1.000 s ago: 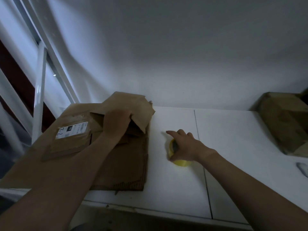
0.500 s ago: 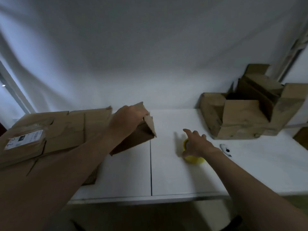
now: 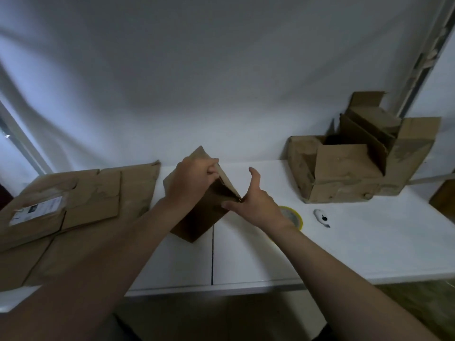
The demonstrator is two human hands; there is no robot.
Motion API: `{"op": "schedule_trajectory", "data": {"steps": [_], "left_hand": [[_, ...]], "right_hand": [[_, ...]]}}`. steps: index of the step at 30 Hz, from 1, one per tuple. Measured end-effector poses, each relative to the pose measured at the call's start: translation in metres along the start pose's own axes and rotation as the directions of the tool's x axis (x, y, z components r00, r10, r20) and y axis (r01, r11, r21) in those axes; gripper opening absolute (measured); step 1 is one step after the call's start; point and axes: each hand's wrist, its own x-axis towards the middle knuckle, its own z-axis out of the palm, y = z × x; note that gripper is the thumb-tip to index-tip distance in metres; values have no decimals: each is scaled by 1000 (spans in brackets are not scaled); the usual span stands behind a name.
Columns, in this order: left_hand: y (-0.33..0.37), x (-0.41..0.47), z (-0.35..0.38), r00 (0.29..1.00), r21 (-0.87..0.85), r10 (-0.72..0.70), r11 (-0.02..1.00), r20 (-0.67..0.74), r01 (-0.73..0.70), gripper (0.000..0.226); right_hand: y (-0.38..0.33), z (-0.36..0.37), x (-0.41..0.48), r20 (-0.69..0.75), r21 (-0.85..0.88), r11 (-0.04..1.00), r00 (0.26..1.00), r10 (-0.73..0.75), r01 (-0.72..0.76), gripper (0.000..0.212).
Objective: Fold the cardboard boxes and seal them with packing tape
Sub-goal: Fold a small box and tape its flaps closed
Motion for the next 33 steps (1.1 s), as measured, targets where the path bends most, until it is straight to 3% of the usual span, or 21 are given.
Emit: {"op": "schedule_trajectory", "data": {"steps": [4,9,12,17,20,27,31,33], "left_hand": [[3,0,-23,996,-159,-62,986,-67,51,30],[-7,-8,-44,974,-232,-146,967,-172,103,39],[-21,-23,-43,976,-248,-189,956,-104,159,59],[-35,-52,-22,989,-249,-148,957,12,147,80],[-39,-57,-13,996,-235,-87,968,-7,83,78],[-57,-43,-19,997,-189,-65,979,49,73,63],[-60,-35,-18,991,-165,-112,979,75,123,55],[-60,-30,-20,985,-183,-162,968,68,172,54]], "right_hand": [[-14,3,4,-173,-110,993,983,-53,35,105],[-27,2,15,-185,156,974,974,-134,163,92],[-30,-7,19,-215,264,938,961,-171,226,86],[-31,-16,17,-213,193,944,950,-226,268,71],[-27,-18,19,-193,183,931,940,-281,316,68],[-16,-21,27,-162,126,817,824,-543,563,49],[-16,-12,38,-203,-35,762,742,-639,646,40],[-18,-6,42,-210,-76,776,751,-627,626,40]]}}
